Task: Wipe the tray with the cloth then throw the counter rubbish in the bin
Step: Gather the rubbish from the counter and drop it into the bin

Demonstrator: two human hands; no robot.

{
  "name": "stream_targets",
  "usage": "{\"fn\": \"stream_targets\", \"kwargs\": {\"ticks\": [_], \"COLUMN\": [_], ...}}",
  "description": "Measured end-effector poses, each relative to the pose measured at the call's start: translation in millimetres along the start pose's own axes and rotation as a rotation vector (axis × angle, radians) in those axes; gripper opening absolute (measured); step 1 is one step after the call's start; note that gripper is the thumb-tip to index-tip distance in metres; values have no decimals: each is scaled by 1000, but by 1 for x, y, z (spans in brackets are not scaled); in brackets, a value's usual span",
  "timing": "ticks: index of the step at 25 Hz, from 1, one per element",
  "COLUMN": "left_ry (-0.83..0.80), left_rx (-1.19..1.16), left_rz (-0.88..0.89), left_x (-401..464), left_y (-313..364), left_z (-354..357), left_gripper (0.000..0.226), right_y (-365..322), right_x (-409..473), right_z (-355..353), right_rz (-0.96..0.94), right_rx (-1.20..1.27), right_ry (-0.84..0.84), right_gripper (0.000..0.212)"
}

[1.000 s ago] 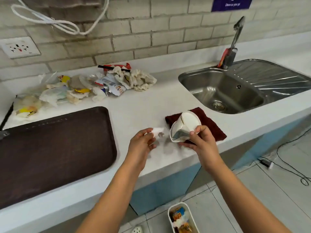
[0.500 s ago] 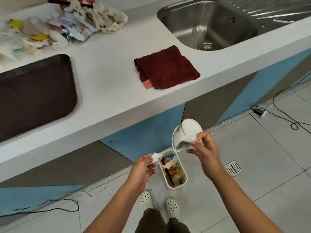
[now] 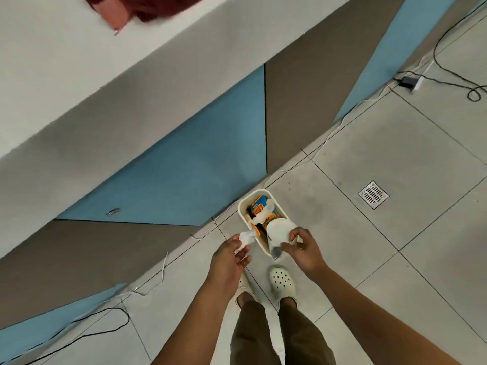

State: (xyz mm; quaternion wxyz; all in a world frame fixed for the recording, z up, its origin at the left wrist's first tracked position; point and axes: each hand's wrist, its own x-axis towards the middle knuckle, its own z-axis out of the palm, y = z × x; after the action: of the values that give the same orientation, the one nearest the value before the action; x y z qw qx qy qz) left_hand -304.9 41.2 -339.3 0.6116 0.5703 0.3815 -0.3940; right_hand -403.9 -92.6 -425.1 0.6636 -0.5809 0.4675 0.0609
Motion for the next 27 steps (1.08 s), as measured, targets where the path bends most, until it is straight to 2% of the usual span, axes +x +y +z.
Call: {"fn": "stream_targets", "kwargs": {"ticks": [7,10,13,15,16,18,22,27], "left_ry": [3,4,-23,-15,-3,19,33,-14], "left_rx": [152,225,270,282,290,305,382,427], "left_rz": [-19,-29,-26,-21,-17,-5,43,69], "left_x": [73,102,124,138,145,156,175,201], "left_y": [-11,-20,-23,-21,-19,-18,-17,-23], "left_z": [-7,-1,8,14,16,20,37,55], "left_gripper": [19,18,17,18,19,22,26,28], "right_y": [65,74,83,93,95,105,125,139], "right_x": [59,87,112,122,122,113,86,72], "right_z": [13,16,23,30,34,39,31,14], "right_rz": [-74,-15,10,70,114,152,245,299], "right_rx": [-373,-386,-477,-700,-752,-740,-586,-587], "right_ry": [-77,-21,-41,-135,-176,-210,-135,-139], "right_gripper": [35,38,29,61,69,68,50,38]}}
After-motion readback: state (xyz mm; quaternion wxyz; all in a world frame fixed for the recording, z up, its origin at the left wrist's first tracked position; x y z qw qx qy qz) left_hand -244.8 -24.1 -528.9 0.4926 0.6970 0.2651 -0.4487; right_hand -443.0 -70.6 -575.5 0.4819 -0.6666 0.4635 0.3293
